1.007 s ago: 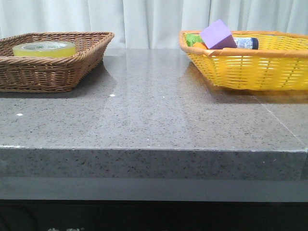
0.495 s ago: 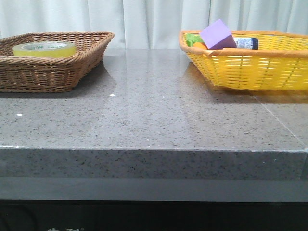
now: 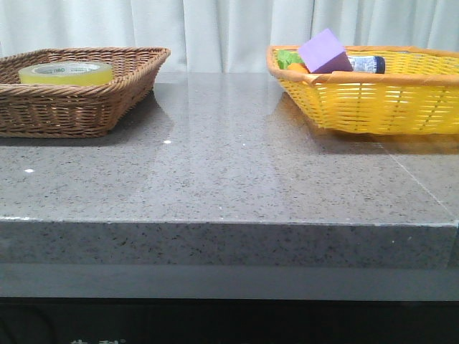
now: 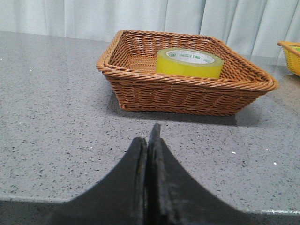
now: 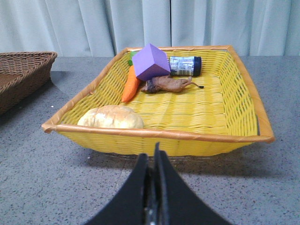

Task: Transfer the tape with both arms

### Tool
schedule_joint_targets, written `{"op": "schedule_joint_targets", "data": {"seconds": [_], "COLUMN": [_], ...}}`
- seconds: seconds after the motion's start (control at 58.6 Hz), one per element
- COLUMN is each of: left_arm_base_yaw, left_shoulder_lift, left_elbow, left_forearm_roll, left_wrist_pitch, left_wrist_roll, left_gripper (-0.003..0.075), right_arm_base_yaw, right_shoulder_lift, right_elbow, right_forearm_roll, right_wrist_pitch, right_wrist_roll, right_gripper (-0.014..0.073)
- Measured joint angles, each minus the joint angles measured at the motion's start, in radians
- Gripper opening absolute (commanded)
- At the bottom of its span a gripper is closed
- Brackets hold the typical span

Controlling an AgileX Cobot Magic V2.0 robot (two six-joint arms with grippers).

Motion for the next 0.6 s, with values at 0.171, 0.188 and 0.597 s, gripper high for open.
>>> {"op": "schedule_joint_targets", "data": {"seconds": [0.171,0.188,0.597], "left_arm_base_yaw": [0.000,0.000,0.000], "left_shoulder_lift": [0.000,0.000,0.000], "left_elbow": [0.000,0.000,0.000], "left_forearm_roll": [0.000,0.000,0.000], "left_wrist_pitch": [0.000,0.000,-0.002], "left_wrist_roll": [0.000,0.000,0.000], "left_gripper": [-0.0020,-0.0020,-0.0020], "right_arm_base_yaw": [-0.002,-0.004,-0.036], "right_shoulder_lift": [-0.013,-0.018,-0.228], "right_elbow": [0.082,0.095,0.361], "right_forearm_roll": [-0.034,-0.034,-0.027], "right_wrist_pitch": [-0.077,-0.088,-0.144], "right_wrist_roll": [0.000,0.000,0.000], "right_gripper": [-0.0089,-0.0089,-0.0089]}}
